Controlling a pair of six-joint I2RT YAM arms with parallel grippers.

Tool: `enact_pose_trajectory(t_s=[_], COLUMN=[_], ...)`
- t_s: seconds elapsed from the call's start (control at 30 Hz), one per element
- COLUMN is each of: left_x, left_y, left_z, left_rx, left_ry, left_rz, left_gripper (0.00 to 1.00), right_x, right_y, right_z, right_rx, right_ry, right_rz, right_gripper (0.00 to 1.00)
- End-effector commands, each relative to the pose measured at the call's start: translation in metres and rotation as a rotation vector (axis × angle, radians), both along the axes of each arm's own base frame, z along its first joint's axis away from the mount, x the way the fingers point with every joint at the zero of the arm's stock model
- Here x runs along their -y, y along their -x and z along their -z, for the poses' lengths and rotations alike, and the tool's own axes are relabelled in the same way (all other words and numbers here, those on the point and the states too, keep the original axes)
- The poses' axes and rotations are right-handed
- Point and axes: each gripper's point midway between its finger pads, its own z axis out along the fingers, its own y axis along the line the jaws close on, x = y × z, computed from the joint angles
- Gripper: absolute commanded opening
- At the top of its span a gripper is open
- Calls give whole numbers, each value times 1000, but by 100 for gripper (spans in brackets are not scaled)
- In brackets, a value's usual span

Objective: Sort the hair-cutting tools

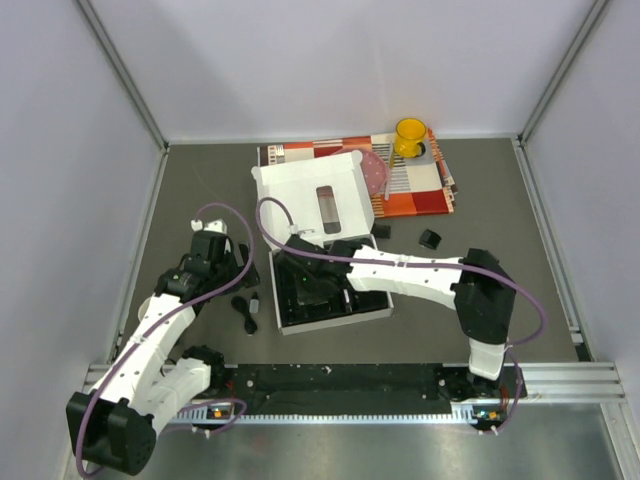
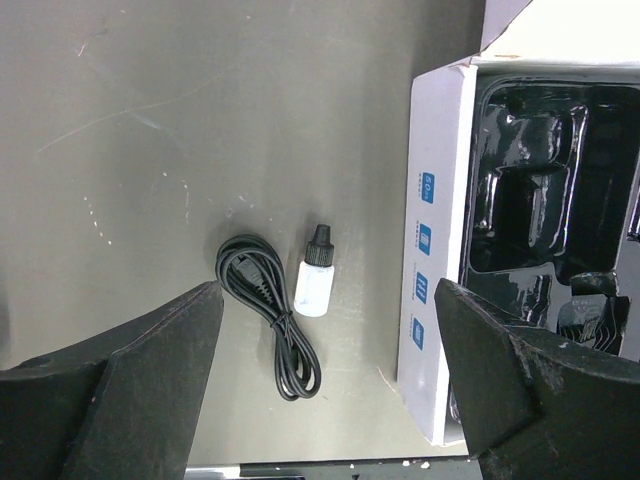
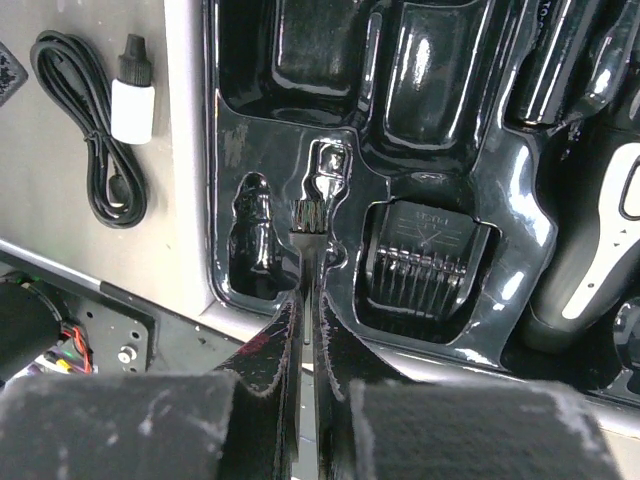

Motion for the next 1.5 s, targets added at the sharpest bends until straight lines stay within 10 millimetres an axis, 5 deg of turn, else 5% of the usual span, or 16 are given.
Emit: enact_pose_trajectory(t_s=[0.0, 0.33, 1.1, 1.47], left_x=[-3, -2, -3, -3], left_y=[-6, -6, -6, -6], left_z=[-8, -4, -3, -4], left_rx=[22, 7, 1, 3], left_ry=[-8, -7, -15, -16], left_rz=[-26, -20, -27, -25], left_gripper=[92, 92, 92, 92], right_x=[-27, -28, -17, -22], right_y=[-3, -4, -6, -7], right_z=[-13, 8, 22, 11], right_rx=[16, 4, 9, 21], right_ry=[-90, -45, 37, 11], right_rz=[-8, 24, 43, 25], right_gripper=[0, 0, 0, 29])
